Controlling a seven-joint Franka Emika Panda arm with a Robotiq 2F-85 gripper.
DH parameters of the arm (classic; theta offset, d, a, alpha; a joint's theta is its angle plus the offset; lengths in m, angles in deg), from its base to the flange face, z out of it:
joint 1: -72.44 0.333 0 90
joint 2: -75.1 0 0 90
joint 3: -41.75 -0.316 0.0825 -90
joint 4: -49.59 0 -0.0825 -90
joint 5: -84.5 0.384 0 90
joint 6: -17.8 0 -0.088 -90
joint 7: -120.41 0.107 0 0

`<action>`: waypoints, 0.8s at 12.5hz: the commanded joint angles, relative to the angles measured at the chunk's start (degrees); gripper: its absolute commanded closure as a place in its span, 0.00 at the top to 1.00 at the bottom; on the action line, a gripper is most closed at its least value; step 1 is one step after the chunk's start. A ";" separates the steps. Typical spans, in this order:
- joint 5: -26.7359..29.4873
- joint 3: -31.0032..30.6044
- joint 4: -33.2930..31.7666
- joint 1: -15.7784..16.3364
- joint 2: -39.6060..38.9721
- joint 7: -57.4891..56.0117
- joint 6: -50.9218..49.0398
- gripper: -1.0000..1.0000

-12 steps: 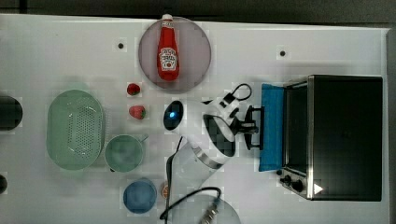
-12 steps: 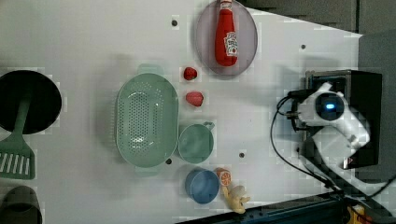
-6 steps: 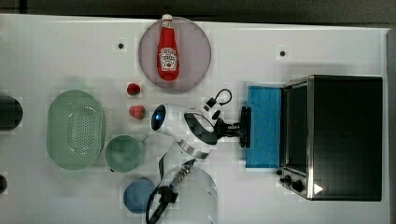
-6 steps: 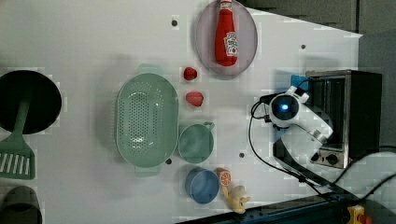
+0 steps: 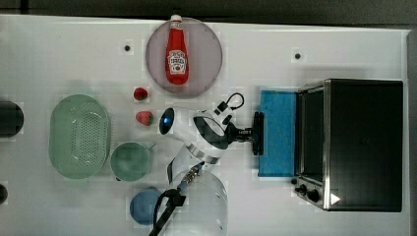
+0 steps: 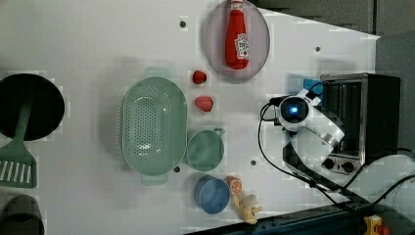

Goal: Flap open oven.

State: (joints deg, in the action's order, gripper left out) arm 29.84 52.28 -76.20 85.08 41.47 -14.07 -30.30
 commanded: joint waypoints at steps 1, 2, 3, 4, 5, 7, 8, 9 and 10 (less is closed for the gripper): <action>4.91 0.35 1.62 -0.16 4.23 2.86 5.94 0.17; 11.25 0.35 1.51 -0.23 6.82 2.86 6.17 0.17; 18.21 0.35 1.43 -0.27 9.76 2.86 5.45 0.17; 25.03 0.43 1.50 -0.35 12.96 2.86 4.24 0.17; 31.98 0.58 1.77 -0.54 16.59 2.85 2.96 0.17; 43.55 0.94 2.78 -0.85 24.49 2.86 -2.71 0.17; 47.40 1.28 3.74 -0.89 28.42 2.86 -7.52 0.17; 49.76 1.53 5.08 -1.00 31.95 2.86 -12.89 0.17; 50.30 1.73 6.92 -1.10 34.96 2.86 -16.68 0.17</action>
State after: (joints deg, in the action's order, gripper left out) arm 79.03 53.39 -71.16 84.88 74.88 -13.79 -45.68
